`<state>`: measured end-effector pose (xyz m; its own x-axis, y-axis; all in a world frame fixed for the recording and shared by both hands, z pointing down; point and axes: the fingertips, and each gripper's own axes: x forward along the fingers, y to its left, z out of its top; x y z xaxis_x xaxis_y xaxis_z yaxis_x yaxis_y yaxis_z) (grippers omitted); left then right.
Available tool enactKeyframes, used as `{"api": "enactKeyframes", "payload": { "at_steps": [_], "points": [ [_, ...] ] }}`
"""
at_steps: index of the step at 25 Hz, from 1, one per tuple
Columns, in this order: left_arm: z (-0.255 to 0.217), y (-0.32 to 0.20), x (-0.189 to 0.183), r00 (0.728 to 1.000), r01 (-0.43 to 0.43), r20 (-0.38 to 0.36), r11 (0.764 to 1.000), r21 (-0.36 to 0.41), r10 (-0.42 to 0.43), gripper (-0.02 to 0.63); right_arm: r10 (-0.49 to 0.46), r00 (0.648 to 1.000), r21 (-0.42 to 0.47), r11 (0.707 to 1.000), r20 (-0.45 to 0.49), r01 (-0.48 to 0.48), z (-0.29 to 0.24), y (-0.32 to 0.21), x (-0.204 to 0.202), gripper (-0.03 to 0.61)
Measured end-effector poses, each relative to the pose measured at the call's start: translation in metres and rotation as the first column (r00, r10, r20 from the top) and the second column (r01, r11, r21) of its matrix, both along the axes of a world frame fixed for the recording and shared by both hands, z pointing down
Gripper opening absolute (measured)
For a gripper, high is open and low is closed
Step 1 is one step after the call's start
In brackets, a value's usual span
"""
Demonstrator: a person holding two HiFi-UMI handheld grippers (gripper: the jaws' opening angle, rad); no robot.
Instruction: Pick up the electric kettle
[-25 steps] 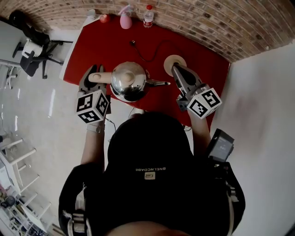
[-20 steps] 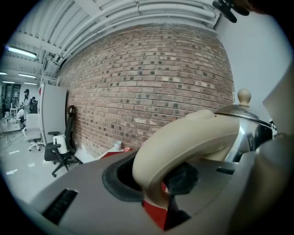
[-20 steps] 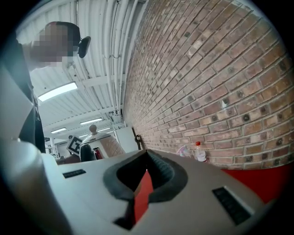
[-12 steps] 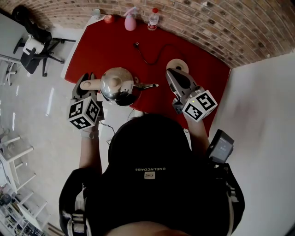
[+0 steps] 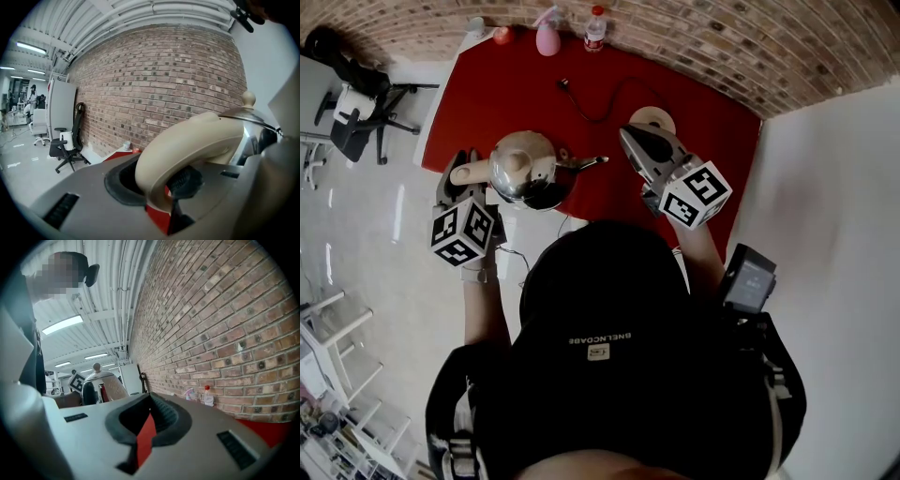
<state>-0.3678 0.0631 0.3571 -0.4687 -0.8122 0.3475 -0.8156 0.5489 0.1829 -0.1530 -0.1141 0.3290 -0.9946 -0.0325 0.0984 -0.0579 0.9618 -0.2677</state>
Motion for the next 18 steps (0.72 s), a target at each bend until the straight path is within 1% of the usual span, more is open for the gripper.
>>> {"api": "enactKeyframes", "payload": {
  "at_steps": [2,7,18],
  "points": [
    [0.0,-0.002,0.003,1.0,0.001,-0.001,1.0,0.006,-0.001,0.094,-0.003,1.0,0.015,1.0,-0.001,0.003,0.0,-0.001,0.002,0.002],
    [-0.003,-0.003,0.002,1.0,-0.006,-0.004,1.0,0.003,0.006,0.094,0.005,1.0,-0.008,1.0,-0.01,-0.005,-0.004,0.0,0.004,0.002],
    [0.001,-0.003,0.01,1.0,-0.003,-0.012,1.0,-0.015,0.002,0.094,0.011,1.0,-0.018,1.0,-0.01,-0.011,-0.005,-0.003,0.014,0.002]
  ]
}}
